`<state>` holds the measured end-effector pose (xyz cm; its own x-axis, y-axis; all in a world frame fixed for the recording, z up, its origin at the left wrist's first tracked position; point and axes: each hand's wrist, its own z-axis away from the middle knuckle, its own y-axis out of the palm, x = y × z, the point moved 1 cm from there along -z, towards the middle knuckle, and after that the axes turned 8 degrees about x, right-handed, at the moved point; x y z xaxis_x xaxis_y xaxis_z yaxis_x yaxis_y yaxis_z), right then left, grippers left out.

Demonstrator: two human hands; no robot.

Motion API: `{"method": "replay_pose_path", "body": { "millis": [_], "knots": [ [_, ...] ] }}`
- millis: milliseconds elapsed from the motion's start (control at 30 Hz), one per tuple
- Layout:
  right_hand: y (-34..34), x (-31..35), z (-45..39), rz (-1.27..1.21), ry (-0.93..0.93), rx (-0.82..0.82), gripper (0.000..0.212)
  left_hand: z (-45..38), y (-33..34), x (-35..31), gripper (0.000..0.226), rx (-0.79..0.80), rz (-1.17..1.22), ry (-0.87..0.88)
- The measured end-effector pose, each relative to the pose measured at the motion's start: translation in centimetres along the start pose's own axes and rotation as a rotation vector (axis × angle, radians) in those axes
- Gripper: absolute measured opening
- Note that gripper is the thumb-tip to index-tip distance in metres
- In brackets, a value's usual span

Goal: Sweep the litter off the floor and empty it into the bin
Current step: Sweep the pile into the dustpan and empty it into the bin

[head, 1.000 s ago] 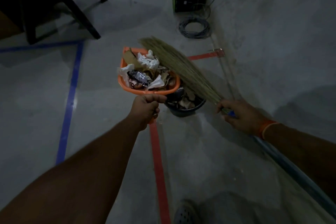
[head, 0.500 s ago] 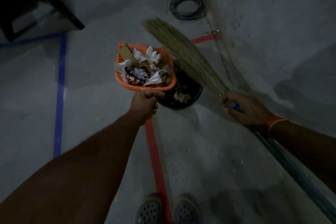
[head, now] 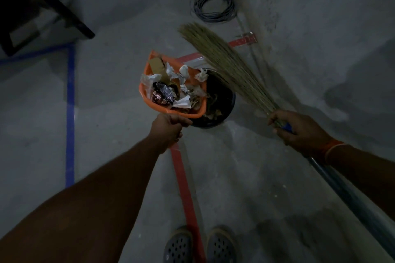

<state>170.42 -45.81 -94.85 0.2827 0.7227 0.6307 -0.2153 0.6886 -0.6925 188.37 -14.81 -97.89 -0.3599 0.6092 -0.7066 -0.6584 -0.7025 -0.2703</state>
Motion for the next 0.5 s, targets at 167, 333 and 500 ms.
{"method": "replay_pose_path", "body": {
  "millis": [167,333,500],
  "knots": [
    [0.2,0.1,0.7,-0.013,0.008,-0.007,0.017,0.2,0.0,0.0,0.034,0.033,-0.072,-0.042],
    [0.4,0.2,1.4,-0.002,0.039,-0.007,0.017,-0.2,0.0,-1.1,0.033,0.036,-0.187,-0.031],
    [0.6,0.5,2.3,0.012,0.055,-0.022,0.019,-0.7,-0.2,-2.6,0.025,0.077,-0.190,-0.074]
  ]
}}
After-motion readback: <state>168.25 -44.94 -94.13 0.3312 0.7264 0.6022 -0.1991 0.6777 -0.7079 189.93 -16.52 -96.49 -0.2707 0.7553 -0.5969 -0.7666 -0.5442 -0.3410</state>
